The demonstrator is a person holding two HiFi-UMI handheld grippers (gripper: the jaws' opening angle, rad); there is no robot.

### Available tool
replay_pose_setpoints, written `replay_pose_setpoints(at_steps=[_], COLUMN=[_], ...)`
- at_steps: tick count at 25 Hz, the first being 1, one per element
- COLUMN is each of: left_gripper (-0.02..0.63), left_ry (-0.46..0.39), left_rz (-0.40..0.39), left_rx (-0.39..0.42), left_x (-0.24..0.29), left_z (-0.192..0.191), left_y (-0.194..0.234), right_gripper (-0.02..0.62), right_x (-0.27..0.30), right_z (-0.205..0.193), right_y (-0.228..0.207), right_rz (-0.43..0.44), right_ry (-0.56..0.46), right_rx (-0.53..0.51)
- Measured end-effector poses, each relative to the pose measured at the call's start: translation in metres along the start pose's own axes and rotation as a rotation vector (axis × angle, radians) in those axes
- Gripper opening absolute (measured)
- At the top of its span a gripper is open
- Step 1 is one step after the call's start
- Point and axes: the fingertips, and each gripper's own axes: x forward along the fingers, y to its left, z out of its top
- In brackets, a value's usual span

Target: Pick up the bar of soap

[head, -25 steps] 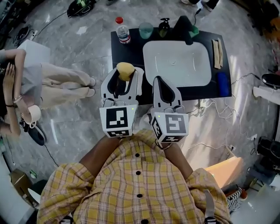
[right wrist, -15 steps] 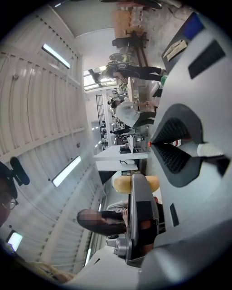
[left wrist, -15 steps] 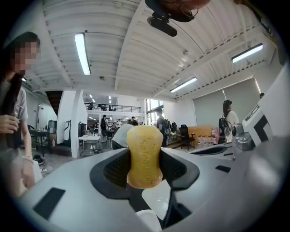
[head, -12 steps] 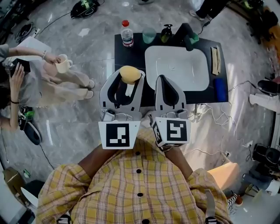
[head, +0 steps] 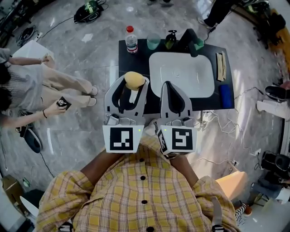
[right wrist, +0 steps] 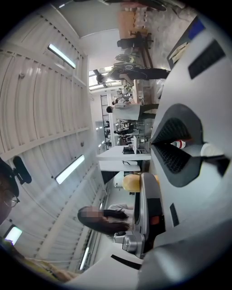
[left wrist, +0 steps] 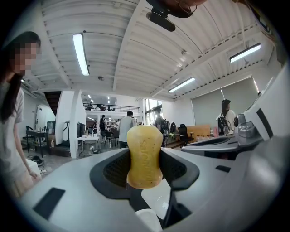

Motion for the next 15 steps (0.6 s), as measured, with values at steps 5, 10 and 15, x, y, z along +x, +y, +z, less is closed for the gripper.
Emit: replay_pose_setpoints(at_steps=[5, 10, 15], left_gripper=[0.201, 0.201, 0.200], left_ry=[0.007, 0.016, 0.023], left_rz=[-0.009, -0.015, -0.022], left_rx=[0.002, -0.013, -0.006], left_x=[-0.0011, -0.0005, 0.0008], left_z=[-0.0012, -0.0019, -0.0040], left_y=[0.0007, -0.0012, -0.0020], right_gripper=[0.018, 0.018, 0.018], right_x=[-0.0019, -0.0029, -0.0032], right_z=[0.0014, 0.0029, 0.0022], right_y=[0.0011, 0.0002, -0.0015], right_rz=[0.000, -0.009, -0.010], right_ry=[-0.003, 0.001, 0.001], right_rx=[0.002, 0.013, 0.011])
